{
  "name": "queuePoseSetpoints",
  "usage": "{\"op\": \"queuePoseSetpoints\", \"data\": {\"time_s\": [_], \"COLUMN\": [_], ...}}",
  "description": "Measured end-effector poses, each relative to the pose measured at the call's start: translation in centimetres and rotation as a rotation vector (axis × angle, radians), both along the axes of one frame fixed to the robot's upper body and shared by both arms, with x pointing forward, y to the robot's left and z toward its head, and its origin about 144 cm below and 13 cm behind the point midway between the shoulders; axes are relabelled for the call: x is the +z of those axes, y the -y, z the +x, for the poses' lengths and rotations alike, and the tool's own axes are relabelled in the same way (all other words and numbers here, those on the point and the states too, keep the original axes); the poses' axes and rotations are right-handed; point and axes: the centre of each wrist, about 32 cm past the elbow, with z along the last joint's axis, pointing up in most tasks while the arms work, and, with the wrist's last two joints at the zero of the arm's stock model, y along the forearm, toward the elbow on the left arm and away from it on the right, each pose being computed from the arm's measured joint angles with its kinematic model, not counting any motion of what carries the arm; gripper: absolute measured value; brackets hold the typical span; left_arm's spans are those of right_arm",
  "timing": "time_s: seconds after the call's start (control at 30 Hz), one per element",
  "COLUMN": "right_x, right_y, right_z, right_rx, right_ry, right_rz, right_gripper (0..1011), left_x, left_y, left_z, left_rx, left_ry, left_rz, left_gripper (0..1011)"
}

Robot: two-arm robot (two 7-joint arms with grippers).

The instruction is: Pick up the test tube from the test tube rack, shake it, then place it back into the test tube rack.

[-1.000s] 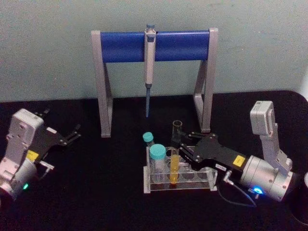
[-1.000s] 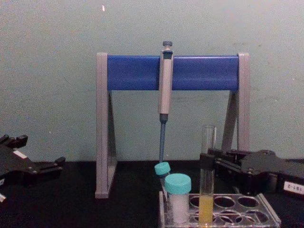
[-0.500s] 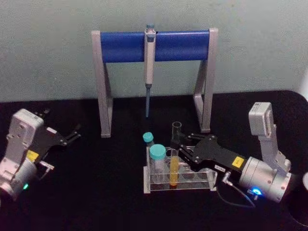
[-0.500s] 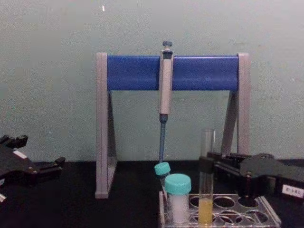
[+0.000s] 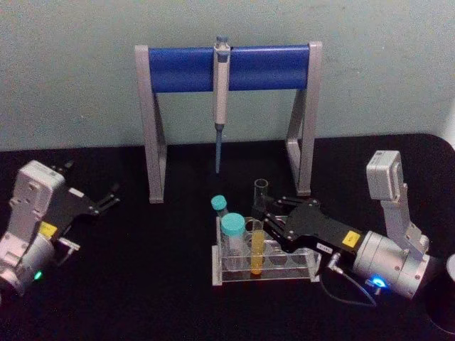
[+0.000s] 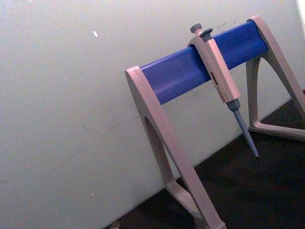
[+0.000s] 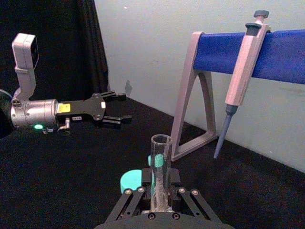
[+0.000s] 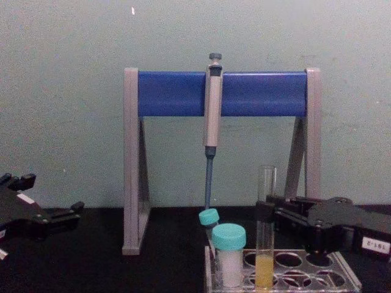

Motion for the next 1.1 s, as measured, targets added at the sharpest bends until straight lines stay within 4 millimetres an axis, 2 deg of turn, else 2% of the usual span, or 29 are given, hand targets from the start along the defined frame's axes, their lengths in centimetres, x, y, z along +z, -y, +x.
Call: {"op": "queuePoseSetpoints", "data": {"time_s": [0.2,0.27,0.37,0.4,0.53,0.6,0.63,0.83,0.93,1.1], "right_x": [-0.03,-0.03,-0.02,-0.02,-0.01,0.00,0.00,0.00,0.00,0.00], "right_y": [0.01,0.02,0.02,0.03,0.04,0.04,0.05,0.05,0.05,0.04], "right_z": [-0.02,-0.02,-0.02,-0.01,-0.01,0.00,0.00,0.00,0.00,0.00], "right_rx": [0.002,0.002,0.003,0.003,0.003,0.003,0.004,0.004,0.004,0.004], "right_ry": [-0.003,-0.002,-0.002,-0.002,-0.001,-0.001,-0.001,-0.001,0.000,0.000], "right_rz": [-0.003,-0.003,-0.003,-0.003,-0.003,-0.003,-0.003,-0.002,-0.002,-0.001], "right_gripper": [316,421,498,561,642,739,739,934,995,1000], "left_x": [0.00,0.00,0.00,0.00,0.00,0.00,0.00,0.00,0.00,0.00], "left_y": [0.00,0.00,0.00,0.00,0.00,0.00,0.00,0.00,0.00,0.00], "left_z": [0.00,0.00,0.00,0.00,0.00,0.00,0.00,0.00,0.00,0.00], "left_rx": [0.000,0.000,0.000,0.000,0.000,0.000,0.000,0.000,0.000,0.000], "left_ry": [0.000,0.000,0.000,0.000,0.000,0.000,0.000,0.000,0.000,0.000], "left_rz": [0.000,0.000,0.000,0.000,0.000,0.000,0.000,0.000,0.000,0.000], "left_gripper": [1001,1001,1001,1001,1001,1001,1001,1001,1001,1001]}}
